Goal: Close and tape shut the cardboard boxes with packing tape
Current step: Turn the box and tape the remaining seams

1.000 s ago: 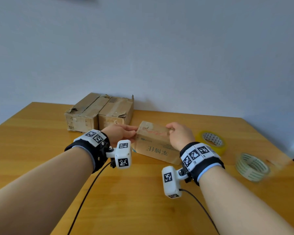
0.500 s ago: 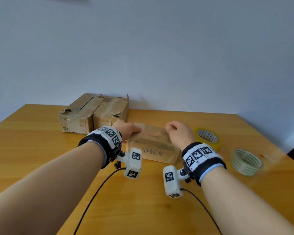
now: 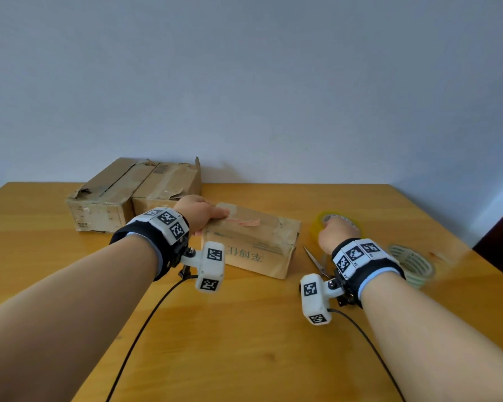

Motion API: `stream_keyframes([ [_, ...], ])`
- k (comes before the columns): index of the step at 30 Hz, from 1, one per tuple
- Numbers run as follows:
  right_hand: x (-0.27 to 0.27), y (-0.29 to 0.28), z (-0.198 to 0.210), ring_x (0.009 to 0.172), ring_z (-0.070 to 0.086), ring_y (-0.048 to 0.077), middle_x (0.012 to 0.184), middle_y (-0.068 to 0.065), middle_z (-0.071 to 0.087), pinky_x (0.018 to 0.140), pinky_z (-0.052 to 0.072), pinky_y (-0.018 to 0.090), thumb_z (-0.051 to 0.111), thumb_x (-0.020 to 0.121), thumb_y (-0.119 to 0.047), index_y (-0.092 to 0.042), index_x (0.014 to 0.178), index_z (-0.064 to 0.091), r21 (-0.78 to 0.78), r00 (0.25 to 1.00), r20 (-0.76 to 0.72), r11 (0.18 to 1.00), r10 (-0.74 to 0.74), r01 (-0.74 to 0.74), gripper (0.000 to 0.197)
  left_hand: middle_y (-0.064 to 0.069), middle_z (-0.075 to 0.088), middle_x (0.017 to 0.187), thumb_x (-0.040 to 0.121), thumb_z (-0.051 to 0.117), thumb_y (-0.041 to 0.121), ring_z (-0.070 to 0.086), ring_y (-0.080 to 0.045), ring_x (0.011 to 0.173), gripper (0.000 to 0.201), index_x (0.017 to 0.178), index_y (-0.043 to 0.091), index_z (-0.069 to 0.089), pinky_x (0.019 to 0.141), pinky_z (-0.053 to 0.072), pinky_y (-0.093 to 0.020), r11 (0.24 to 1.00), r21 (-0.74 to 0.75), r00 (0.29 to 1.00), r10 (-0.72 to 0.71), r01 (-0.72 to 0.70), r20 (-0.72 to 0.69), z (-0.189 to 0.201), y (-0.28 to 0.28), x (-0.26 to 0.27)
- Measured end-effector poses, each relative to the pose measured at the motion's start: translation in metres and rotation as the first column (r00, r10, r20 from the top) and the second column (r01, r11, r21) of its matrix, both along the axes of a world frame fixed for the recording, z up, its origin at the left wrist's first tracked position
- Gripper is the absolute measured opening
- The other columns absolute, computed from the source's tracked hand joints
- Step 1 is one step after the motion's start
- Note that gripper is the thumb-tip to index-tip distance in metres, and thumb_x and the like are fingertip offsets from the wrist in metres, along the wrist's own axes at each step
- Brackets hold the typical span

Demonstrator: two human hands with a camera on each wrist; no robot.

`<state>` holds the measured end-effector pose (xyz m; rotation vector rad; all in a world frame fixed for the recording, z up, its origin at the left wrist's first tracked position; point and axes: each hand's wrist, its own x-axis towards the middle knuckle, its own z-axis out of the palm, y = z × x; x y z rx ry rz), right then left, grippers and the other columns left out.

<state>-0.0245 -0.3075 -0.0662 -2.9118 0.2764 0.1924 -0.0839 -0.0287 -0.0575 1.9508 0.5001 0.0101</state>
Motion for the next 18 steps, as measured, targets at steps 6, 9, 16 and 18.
stream_keyframes([
  [6,0.004,-0.017,-0.012,0.131,0.046,0.034,0.139,0.015,0.055,0.113,0.039,0.047,0.055,0.099,-0.021,-0.01,0.129,0.06,-0.233,0.999,-0.022,0.972,-0.037,0.03,0.032,-0.011,0.076,0.096,0.086,0.074,0.035,0.069,-0.015,0.07,0.033,0.103,0.006,0.071,0.067,0.054,-0.029,0.978,-0.16,0.99,-0.128,0.135,0.054,-0.002,0.002,-0.005],
  [9,0.003,-0.022,-0.008,0.128,0.047,0.033,0.134,0.014,0.057,0.105,0.043,0.046,0.052,0.102,-0.02,-0.01,0.13,0.06,-0.196,0.995,0.085,0.978,-0.052,0.067,0.031,-0.007,0.077,0.098,0.089,0.07,0.021,0.073,-0.013,0.078,0.031,0.115,0.004,0.065,0.063,0.056,-0.021,0.924,-0.288,0.967,-0.253,0.251,0.029,-0.001,0.004,-0.015],
  [16,0.005,-0.017,0.039,0.101,0.062,0.037,0.105,0.015,0.066,0.081,0.048,0.04,0.055,0.1,-0.028,-0.005,0.115,0.066,0.341,0.951,0.303,0.938,-0.057,-0.052,0.03,-0.006,0.076,0.104,0.071,0.075,0.031,0.071,-0.023,0.101,0.053,0.117,0.008,0.065,0.092,0.056,-0.037,0.898,-0.326,0.955,-0.287,0.296,0.076,-0.002,0.006,-0.028],
  [18,-0.001,-0.01,0.058,0.09,0.062,0.032,0.095,0.012,0.065,0.073,0.045,0.036,0.056,0.101,-0.025,-0.004,0.106,0.067,0.438,0.927,0.375,0.881,0.002,-0.179,0.024,-0.006,0.076,0.102,0.071,0.077,0.029,0.072,-0.023,0.099,0.05,0.115,0.007,0.065,0.09,0.057,-0.035,0.911,-0.307,0.961,-0.264,0.276,0.08,-0.001,0.003,-0.029],
])
